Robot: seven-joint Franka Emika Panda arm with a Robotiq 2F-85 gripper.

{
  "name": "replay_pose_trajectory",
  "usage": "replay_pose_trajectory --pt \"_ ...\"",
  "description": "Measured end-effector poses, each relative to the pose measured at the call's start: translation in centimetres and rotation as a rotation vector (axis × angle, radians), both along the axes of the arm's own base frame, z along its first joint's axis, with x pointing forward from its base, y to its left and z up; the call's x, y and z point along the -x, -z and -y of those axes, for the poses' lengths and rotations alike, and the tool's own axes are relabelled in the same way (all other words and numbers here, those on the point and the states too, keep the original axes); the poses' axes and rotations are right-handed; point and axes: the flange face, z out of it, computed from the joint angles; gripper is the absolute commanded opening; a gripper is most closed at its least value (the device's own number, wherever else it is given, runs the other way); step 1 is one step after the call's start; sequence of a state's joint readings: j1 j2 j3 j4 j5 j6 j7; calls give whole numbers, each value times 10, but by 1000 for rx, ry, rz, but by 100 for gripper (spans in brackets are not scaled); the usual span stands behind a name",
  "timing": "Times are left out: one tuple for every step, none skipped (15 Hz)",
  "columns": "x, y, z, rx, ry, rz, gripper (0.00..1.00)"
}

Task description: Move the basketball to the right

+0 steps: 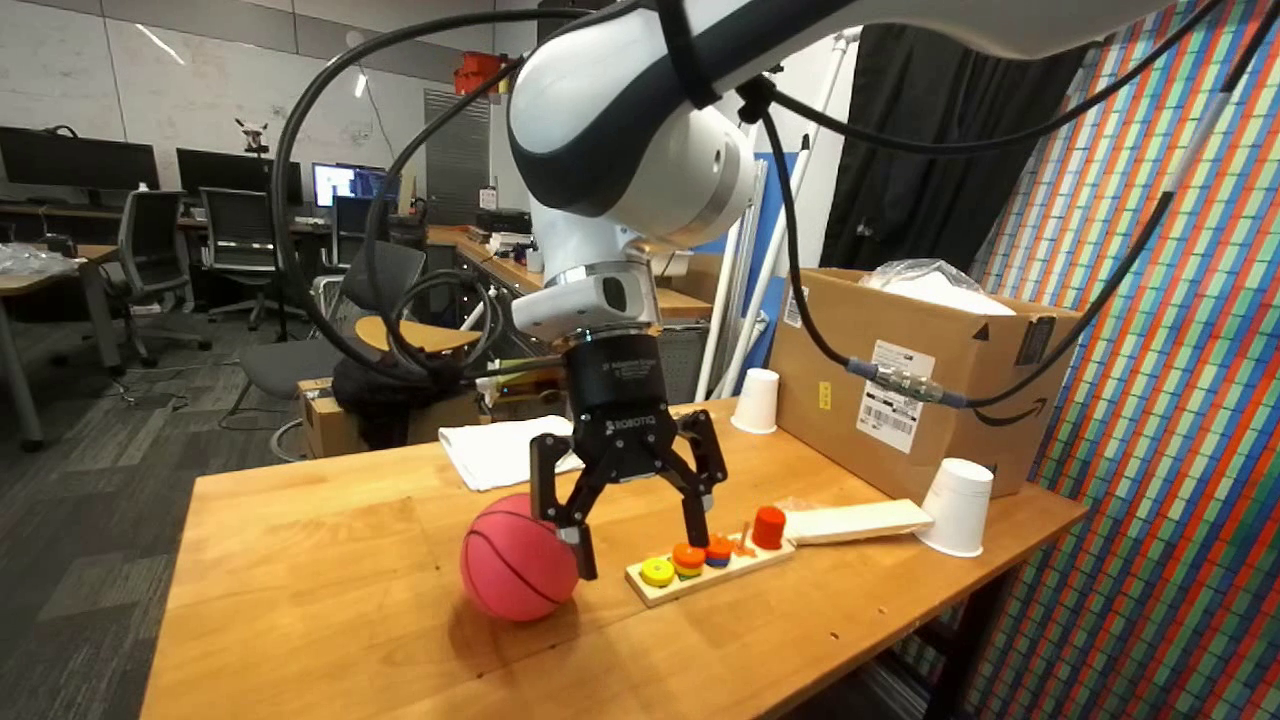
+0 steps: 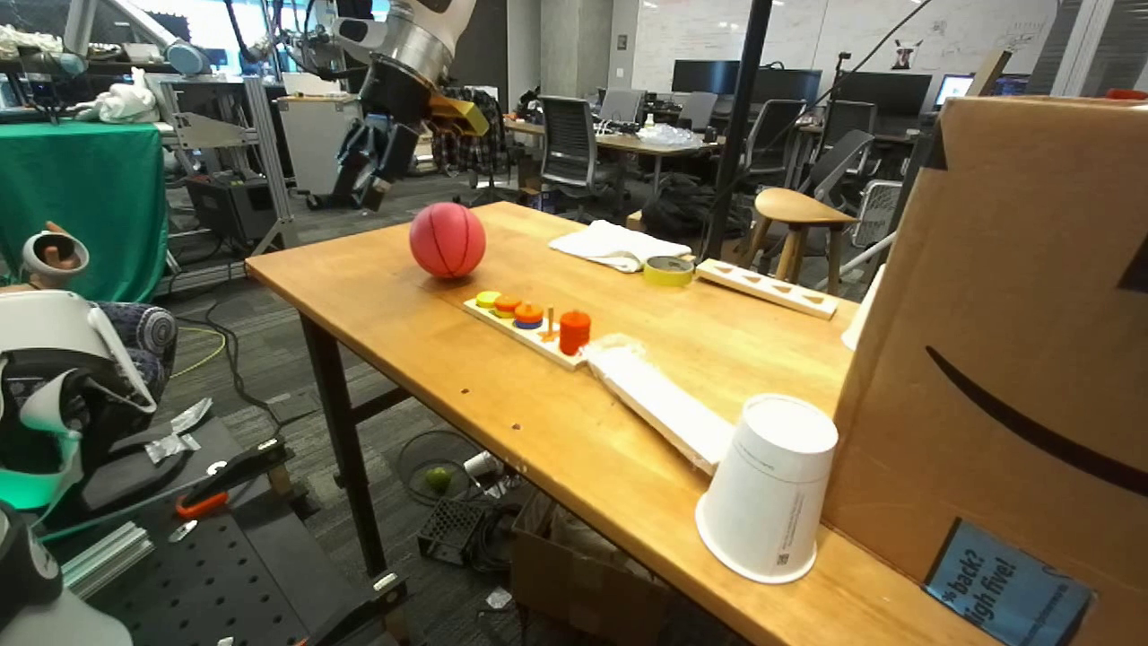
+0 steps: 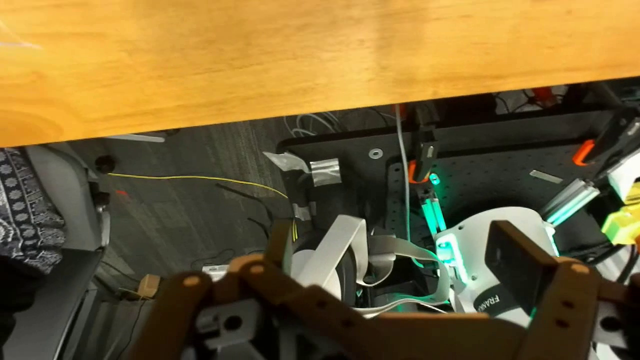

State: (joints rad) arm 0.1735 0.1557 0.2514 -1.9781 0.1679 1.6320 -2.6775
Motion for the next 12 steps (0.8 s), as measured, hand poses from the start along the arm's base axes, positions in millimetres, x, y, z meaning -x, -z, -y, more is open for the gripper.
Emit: replay_pose_trajectory --pt "-5 0 -3 -28 -3 0 100" --pt "-9 1 -6 -50 -4 -4 100" --pt "-13 3 -9 -67 2 -11 100" --pt "-18 6 -13 -80 7 -19 100" --pt "-22 8 -17 -93 11 -25 100" --pt "-26 11 -21 -106 14 -31 100" --pt "-29 13 -26 -118 17 -37 100" --pt "-33 15 -31 -130 17 -41 100" --pt "-36 16 -35 -140 15 -42 100" --pt "-39 17 -39 -147 13 -42 100" --pt "-42 17 -42 -153 11 -40 100" --pt "-45 17 -45 -158 9 -39 100"
